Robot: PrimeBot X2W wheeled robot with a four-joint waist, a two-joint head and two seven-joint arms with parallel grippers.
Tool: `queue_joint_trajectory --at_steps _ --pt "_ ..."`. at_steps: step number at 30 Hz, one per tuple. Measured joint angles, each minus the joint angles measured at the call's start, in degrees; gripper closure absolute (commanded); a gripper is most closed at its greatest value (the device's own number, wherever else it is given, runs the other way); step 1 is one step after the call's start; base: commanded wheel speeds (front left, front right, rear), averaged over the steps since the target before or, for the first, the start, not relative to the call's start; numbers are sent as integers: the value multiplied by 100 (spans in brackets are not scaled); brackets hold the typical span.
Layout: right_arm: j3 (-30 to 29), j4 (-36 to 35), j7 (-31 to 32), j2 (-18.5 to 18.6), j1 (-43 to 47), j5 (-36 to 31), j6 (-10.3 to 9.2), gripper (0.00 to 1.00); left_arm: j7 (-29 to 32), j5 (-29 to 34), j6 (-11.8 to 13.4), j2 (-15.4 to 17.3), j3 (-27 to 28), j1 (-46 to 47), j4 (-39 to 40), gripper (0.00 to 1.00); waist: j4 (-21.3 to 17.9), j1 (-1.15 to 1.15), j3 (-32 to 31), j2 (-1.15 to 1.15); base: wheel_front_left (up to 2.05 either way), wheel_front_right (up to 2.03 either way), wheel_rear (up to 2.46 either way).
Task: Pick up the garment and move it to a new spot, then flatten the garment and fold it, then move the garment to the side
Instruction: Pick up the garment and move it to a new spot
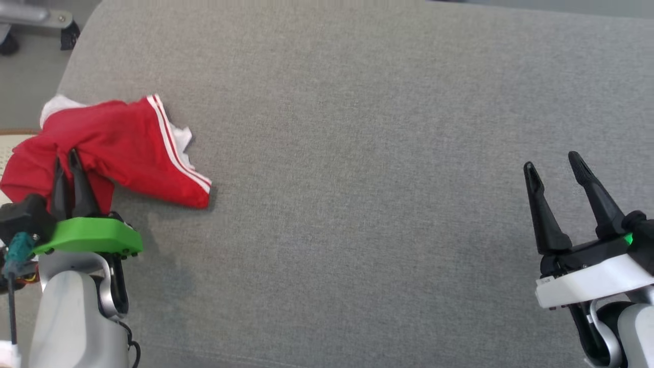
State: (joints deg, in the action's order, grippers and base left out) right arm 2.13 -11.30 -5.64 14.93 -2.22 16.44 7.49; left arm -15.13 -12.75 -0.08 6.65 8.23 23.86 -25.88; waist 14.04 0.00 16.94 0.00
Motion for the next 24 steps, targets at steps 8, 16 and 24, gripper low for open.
queue_joint_trajectory --at_steps 8,16,24 --pt "264 121 0 -116 221 1 -1 0 88 292 -177 -244 -726 -576 655 100 -470 0 -581 0 0 0 0" --pt "359 104 -29 -94 230 8 0 0 399 229 -416 -376 -2081 -327 692 100 -1277 0 -808 0 0 0 0" --pt "263 135 -258 -146 27 113 -1 0 458 -449 -246 -396 -3684 450 19 100 -2106 0 -614 0 0 0 0"
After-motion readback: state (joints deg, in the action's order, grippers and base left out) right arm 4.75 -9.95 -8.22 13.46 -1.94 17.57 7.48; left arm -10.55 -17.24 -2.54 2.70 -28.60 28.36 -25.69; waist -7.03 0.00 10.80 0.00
